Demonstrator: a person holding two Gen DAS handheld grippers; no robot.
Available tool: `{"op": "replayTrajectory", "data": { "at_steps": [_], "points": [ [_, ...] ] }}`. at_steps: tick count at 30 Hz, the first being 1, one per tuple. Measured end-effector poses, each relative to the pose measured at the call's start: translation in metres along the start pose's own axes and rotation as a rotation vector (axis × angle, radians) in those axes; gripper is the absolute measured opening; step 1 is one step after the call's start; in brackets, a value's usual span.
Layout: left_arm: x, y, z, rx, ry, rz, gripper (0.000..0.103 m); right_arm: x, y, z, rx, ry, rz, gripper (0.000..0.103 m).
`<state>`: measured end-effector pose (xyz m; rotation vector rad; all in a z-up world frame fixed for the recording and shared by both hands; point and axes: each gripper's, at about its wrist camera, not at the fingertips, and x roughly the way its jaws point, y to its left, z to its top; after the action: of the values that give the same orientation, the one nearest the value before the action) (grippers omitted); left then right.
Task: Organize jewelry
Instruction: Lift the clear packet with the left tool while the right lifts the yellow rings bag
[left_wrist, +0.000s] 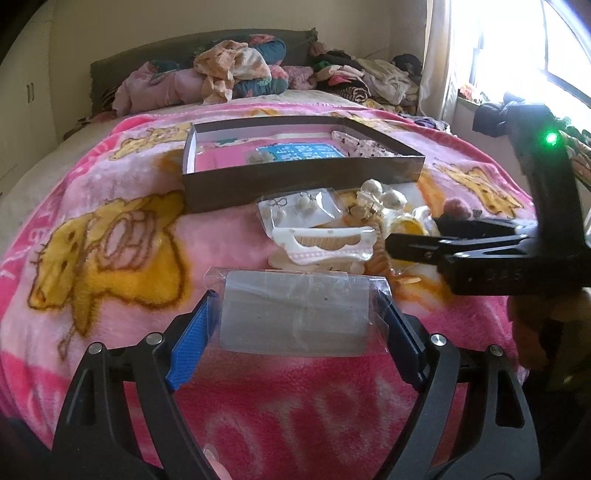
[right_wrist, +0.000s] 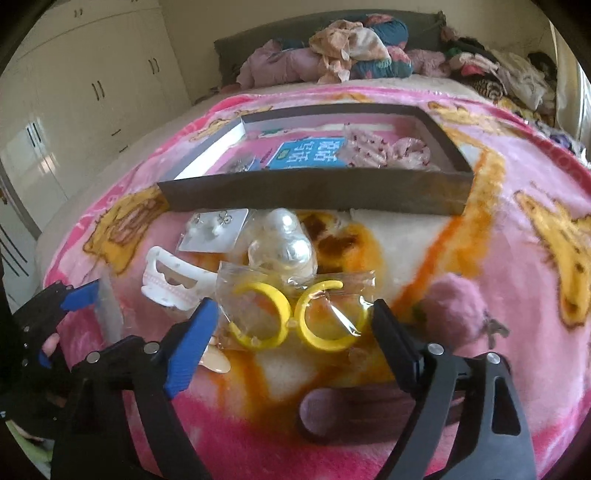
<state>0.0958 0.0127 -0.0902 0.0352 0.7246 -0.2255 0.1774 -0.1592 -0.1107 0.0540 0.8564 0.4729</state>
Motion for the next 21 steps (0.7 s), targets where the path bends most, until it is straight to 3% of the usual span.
{"op": "replayTrajectory", "data": {
  "at_steps": [3,5,8,21],
  "points": [
    [-0.002,0.002,0.001,-0.006,-0.008,-0.005,0.075,-0.004,-0.001,-0.001,0.003,-0.009,0.010,0.074],
    [-0.003,0.002,0.002,-0.009,-0.012,-0.006,0.075,-0.009,-0.003,0.000,0.007,-0.031,0.008,0.050],
    [-0.005,0.003,0.004,-0.011,-0.018,-0.010,0.075,-0.018,-0.011,0.004,0.038,-0.050,0.034,0.042],
    [-0.010,-0.002,0.010,-0.006,-0.039,-0.017,0.075,-0.046,-0.016,0.004,0.024,-0.118,0.035,0.029]
  ]
}}
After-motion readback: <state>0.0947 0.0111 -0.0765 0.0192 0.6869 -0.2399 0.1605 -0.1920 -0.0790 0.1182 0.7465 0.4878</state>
